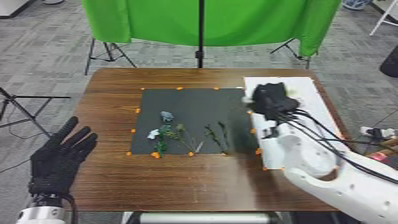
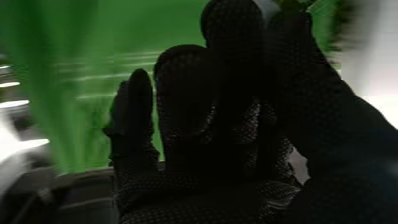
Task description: Arrange flowers
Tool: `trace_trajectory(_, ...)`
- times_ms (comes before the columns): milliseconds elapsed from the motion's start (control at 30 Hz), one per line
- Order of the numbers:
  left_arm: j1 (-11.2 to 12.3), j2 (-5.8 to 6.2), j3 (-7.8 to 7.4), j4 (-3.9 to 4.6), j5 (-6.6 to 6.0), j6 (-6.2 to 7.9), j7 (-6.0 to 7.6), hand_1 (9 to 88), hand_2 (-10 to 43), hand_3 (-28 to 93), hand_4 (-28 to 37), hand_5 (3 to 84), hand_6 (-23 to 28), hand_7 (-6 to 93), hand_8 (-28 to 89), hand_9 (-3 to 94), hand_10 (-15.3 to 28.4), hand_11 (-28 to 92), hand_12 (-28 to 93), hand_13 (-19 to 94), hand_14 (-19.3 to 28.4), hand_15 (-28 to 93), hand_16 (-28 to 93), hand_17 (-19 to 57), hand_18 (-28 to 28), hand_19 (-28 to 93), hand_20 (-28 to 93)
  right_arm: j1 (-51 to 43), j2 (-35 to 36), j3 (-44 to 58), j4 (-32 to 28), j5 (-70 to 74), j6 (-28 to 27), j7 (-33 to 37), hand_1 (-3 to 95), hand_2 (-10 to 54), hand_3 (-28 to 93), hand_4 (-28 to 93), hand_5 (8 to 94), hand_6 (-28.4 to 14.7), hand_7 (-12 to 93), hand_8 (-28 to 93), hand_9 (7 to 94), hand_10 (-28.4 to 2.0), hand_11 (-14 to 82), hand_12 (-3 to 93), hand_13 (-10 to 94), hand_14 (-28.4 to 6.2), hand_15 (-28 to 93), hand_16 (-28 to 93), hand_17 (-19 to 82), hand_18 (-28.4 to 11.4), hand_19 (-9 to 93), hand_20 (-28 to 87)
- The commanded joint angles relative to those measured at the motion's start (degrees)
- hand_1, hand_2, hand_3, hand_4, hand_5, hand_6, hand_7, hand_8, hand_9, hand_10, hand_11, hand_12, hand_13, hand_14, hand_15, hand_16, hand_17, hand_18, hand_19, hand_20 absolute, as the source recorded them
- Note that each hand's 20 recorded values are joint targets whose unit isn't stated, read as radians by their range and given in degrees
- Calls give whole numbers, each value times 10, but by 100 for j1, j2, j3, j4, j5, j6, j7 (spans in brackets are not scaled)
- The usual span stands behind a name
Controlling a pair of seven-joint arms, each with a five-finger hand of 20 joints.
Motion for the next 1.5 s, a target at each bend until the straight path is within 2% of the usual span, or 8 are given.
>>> trace_trajectory(33,100,47,-83,-36,28,-1,-97,227,56,816,-269,351,78,103,-98,329,197,192,90,216,279,461,-93,-115,246,529,55,835,-1551,-752,126,-187,-238,-585,547,-95,681,-283,885,41,153,11,937,-62,180,327,767,-43,658,225,272,-210,812,441)
trace_trajectory(300,30,46,-89,-5,41,-18,-224,227,56,816,-268,351,79,103,-98,329,197,191,90,217,279,460,-93,-115,246,530,55,1052,-2377,-1159,713,-294,-679,-816,529,-95,692,-283,876,47,156,9,926,-62,200,331,744,-49,680,223,249,-208,810,447)
trace_trajectory(400,-54,-51,-144,3,153,-99,-397,227,56,817,-268,351,79,102,-98,330,197,192,91,217,278,459,-93,-116,246,530,54,1120,-2477,-1342,798,-257,-848,-740,522,-95,696,-283,870,51,161,2,917,-63,217,325,734,-51,688,219,242,-207,807,451)
trace_trajectory(633,-179,-9,-131,39,156,-117,-418,227,56,815,-267,351,79,102,-98,330,196,192,90,217,279,461,-93,-116,246,529,54,1357,-2620,-1751,977,-272,-1025,-484,511,-95,701,-283,853,53,159,-3,900,-63,235,327,720,-52,695,215,233,-208,803,454)
trace_trajectory(967,-190,400,47,71,-129,32,-98,227,56,816,-268,352,80,103,-98,330,197,193,90,216,279,459,-93,-116,246,530,54,1541,-2711,-1917,1215,-301,-1045,-106,503,-95,699,-283,831,49,161,-9,880,-64,254,326,706,-57,704,210,228,-207,801,456)
trace_trajectory(1100,-245,368,56,89,-95,-6,-134,227,56,816,-268,352,80,102,-98,330,198,193,90,217,279,460,-92,-116,246,530,54,1519,-2720,-1900,1228,-384,-1240,-154,498,-95,701,-283,826,49,159,-12,870,-66,264,321,701,-60,709,209,226,-209,803,459)
trace_trajectory(1200,-250,452,105,117,-213,72,-65,227,57,816,-268,352,80,102,-98,330,198,192,90,217,279,460,-93,-116,246,530,54,1510,-2746,-1913,1210,-332,-1262,-91,494,-95,701,-283,808,43,153,-15,858,-68,267,320,690,-64,713,209,222,-211,803,461)
trace_trajectory(1500,-261,338,84,95,-81,-20,-158,228,57,816,-267,353,80,102,-98,331,198,194,90,217,279,463,-94,-116,246,530,54,1444,-2719,-1805,1159,-370,-1542,-65,442,-95,746,-283,708,47,149,-88,812,-76,309,296,656,-74,740,197,207,-220,801,480)
